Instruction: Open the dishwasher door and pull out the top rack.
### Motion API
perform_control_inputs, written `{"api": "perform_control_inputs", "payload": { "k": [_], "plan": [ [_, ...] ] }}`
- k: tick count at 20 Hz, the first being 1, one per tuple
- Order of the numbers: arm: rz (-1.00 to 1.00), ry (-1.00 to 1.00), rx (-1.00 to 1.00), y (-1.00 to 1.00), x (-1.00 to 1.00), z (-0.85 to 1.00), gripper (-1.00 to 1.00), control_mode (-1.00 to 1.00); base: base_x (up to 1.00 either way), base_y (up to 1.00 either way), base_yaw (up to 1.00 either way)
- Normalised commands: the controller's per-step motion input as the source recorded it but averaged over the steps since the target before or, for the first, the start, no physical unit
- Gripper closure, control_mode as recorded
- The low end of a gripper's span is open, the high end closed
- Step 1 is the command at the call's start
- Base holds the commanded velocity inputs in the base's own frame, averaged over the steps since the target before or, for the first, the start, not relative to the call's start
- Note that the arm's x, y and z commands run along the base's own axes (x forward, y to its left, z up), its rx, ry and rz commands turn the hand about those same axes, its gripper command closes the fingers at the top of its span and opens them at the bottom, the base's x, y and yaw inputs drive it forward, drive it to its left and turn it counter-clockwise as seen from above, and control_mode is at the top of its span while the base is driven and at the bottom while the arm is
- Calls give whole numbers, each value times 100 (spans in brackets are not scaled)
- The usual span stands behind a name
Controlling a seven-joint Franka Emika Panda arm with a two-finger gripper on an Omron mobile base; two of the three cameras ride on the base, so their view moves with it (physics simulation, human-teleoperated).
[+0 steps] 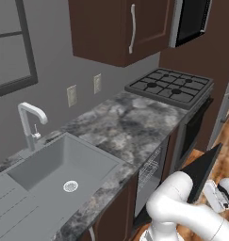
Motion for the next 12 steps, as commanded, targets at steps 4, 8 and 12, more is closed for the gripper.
{"api": "perform_control_inputs", "payload": {
  "k": [4,8,12],
  "plan": [
    [0,17,-1,-91,-35,-8,-100,-100,0,0,0],
    [0,6,0,-80,-36,64,-100,-100,0,0,0],
    [0,4,0,-75,-46,100,-100,-100,0,0,0]
  ]
}}
